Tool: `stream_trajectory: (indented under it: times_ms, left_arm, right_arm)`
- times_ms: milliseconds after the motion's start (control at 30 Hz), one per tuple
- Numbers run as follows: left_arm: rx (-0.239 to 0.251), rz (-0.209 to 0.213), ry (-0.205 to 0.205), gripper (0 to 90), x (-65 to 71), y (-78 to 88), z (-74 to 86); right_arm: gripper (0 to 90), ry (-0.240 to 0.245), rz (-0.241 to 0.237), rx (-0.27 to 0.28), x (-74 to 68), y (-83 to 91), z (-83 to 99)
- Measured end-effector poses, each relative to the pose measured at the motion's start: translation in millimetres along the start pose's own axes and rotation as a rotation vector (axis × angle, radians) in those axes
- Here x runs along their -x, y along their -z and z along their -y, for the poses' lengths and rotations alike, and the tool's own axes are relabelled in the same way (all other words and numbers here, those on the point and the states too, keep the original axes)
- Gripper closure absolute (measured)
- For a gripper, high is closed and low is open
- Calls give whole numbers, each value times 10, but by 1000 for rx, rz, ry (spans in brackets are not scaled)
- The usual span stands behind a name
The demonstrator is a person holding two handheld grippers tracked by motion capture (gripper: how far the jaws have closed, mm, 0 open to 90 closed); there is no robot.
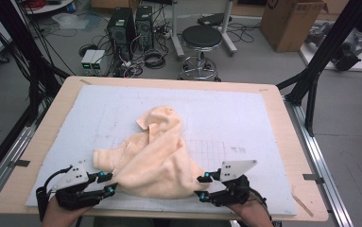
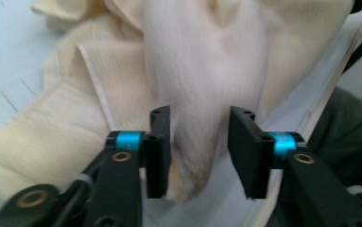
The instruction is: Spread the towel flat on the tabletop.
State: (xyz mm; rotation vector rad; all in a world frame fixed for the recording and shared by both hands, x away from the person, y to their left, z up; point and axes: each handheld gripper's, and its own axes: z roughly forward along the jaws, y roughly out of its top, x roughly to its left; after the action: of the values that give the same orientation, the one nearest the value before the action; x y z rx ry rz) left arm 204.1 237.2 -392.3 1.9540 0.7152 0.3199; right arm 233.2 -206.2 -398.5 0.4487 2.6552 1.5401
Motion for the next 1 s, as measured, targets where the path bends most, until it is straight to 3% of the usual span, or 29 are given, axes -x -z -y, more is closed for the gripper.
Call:
stream_trajectory:
  times_ms: [133,233,367,433,533,600,667,733,767,867,1000]
  left_arm:
    - [45,-1,-36,487,-43,-96,-290]
    - [36,8,-60,468,-100,-384,-507]
    - [-29,19,-49,435,-207,-859,-627]
    - [-87,3,-78,439,-240,-1048,-632]
    - [-171,32,-49,490,-311,-1254,-589]
    - [-193,67,-61,655,-334,-1300,-565]
    - [-183,71,-64,792,-332,-1287,-563]
    - [-179,54,-85,819,-310,-1240,-575]
    - [-157,43,-87,823,-289,-1192,-578]
    - [-116,21,-83,833,-267,-1070,-593]
    - [-34,63,-29,837,-221,-990,-652]
  right_arm:
    - [499,-5,27,104,160,148,-160]
    - [499,-38,85,103,337,78,-241]
    - [482,-85,118,66,625,-216,-274]
    - [482,-117,110,40,767,-372,-256]
    - [473,-166,112,-18,930,-571,-201]
    - [486,-221,88,-30,1024,-668,-154]
    - [611,-236,47,-39,1055,-756,-134]
    - [789,-208,3,-74,1029,-821,-132]
    - [813,-197,-3,-73,1017,-831,-136]
    - [840,-190,7,-41,991,-676,-173]
    - [853,-127,76,7,857,-303,-295]
